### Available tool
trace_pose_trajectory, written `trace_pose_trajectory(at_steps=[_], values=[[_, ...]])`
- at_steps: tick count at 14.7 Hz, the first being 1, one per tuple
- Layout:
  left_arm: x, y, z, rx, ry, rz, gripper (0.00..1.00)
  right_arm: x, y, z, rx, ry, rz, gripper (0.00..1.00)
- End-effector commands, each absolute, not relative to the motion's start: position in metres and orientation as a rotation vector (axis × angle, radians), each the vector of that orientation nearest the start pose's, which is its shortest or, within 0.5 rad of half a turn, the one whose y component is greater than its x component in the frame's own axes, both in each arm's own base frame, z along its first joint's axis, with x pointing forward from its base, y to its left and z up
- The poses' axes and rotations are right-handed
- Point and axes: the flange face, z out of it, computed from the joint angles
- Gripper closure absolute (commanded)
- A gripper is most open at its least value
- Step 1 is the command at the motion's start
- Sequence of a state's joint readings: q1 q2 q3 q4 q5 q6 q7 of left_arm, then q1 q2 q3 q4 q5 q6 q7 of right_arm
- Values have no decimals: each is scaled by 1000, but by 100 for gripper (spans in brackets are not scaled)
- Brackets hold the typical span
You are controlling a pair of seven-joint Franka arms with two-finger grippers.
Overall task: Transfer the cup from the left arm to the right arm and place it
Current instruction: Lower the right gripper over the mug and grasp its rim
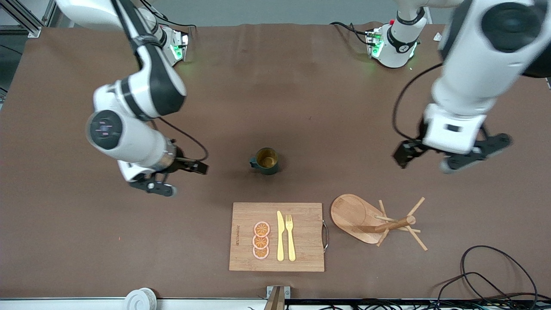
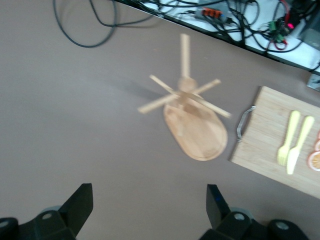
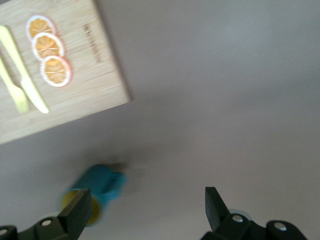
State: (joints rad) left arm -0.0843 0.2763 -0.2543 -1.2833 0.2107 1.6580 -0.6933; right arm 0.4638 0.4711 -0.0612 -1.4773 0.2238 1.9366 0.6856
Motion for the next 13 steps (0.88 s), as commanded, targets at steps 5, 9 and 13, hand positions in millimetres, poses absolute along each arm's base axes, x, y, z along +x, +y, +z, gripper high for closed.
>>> trace_pose_trajectory(at_steps=[5,9,13], values=[[599,-48,647,-3012,-168,-100,0,571,450,314,-2827,829,100,0],[578,-19,667,-3075,14,-57,0,547,486,281,-2835,841,96,0],[537,-41,655,-3088,68,-23,0,546,499,269,-2880,745,12,11]])
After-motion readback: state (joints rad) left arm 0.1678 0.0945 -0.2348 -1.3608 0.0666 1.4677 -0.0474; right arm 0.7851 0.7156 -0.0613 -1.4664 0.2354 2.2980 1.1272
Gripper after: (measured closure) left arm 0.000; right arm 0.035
